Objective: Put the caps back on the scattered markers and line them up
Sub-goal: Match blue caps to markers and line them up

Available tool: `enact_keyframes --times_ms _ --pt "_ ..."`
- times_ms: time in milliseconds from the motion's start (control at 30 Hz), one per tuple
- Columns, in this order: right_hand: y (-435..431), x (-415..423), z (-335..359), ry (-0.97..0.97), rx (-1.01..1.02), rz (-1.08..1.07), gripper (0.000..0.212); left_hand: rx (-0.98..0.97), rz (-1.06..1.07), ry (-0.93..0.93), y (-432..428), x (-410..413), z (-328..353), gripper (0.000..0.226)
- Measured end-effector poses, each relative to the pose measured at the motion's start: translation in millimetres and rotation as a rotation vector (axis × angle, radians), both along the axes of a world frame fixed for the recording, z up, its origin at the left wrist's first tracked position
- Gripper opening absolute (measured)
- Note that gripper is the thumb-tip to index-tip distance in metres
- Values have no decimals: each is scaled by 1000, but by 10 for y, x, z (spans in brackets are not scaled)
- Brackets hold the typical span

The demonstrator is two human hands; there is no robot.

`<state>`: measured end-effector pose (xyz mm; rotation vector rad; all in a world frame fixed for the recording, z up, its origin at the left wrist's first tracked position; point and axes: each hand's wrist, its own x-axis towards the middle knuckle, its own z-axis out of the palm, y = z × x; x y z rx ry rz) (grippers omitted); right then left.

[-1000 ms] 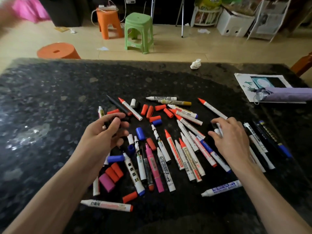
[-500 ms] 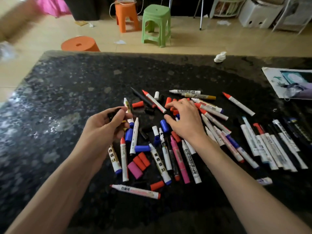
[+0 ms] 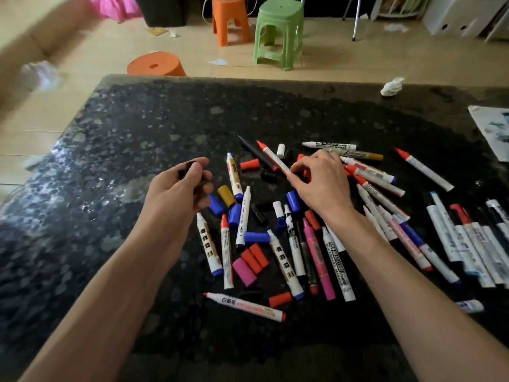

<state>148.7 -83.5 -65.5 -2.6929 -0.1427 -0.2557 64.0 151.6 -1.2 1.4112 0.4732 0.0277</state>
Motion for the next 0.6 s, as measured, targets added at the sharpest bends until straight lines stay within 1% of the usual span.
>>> enact_keyframes --times_ms 133,267,467,533,600 --pt "74 0 58 18 -3 -1 11 -9 12 -3 22 -16 4 23" --pt "125 -69 89 30 48 29 16 -15 19 6 41 -12 9 24" --pt "161 -319 215 129 110 171 17 7 -4 19 49 -29 -9 21" --pt "266 -442 264 172 138 220 21 1 -9 17 42 -30 -2 21" --pt "427 -552 286 204 120 247 23 5 -16 11 30 -39 11 21"
